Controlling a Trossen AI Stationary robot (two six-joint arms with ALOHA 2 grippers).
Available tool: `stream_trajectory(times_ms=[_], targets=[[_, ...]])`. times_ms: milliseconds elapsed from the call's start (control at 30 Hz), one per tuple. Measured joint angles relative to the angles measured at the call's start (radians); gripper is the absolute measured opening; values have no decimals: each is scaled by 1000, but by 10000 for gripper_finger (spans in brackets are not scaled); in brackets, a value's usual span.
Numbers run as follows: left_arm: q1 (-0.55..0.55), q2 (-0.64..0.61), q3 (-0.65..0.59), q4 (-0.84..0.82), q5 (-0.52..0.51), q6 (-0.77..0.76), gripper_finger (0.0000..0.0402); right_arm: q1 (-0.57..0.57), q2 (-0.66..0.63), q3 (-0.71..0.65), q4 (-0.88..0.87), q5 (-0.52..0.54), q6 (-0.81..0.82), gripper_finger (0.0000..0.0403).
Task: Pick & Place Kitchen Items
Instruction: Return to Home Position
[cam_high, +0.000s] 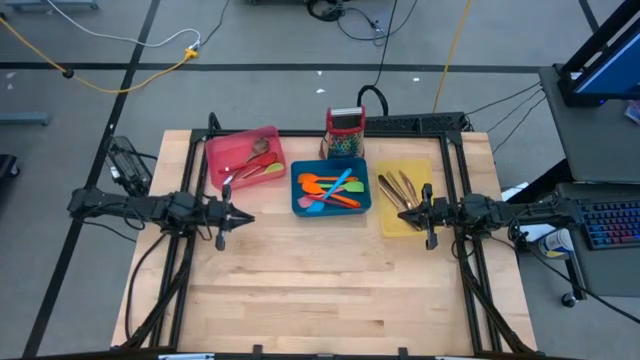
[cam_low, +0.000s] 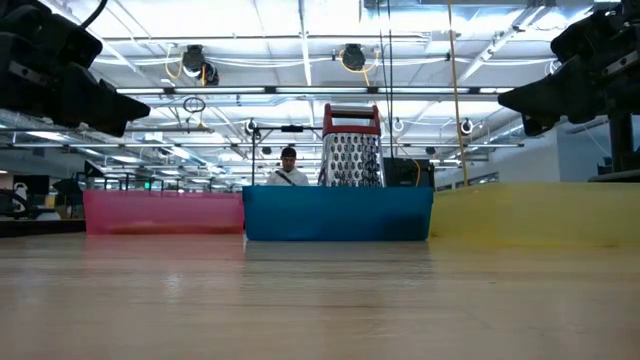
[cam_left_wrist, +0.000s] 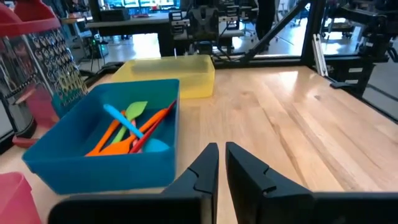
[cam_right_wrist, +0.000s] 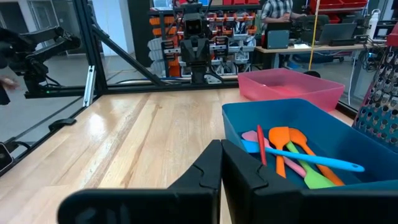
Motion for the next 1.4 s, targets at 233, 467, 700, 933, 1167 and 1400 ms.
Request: stream_trajectory(times_ms=[233, 467, 700, 933, 1167, 1400], targets=[[0, 0, -2, 51, -2, -3, 37, 0, 0, 0, 0, 0, 0, 0], [0, 0, -1, 55, -2, -3, 37, 0, 0, 0, 0, 0, 0, 0], [0, 0, 0, 58, -1, -3, 37, 0, 0, 0, 0, 0, 0, 0], [0, 0, 1, 58, -1, -2, 37, 0, 0, 0, 0, 0, 0, 0], [0, 0, 2, 59, -1, -2, 37, 0, 0, 0, 0, 0, 0, 0], [0, 0, 2, 58, 0, -2, 37, 0, 0, 0, 0, 0, 0, 0]])
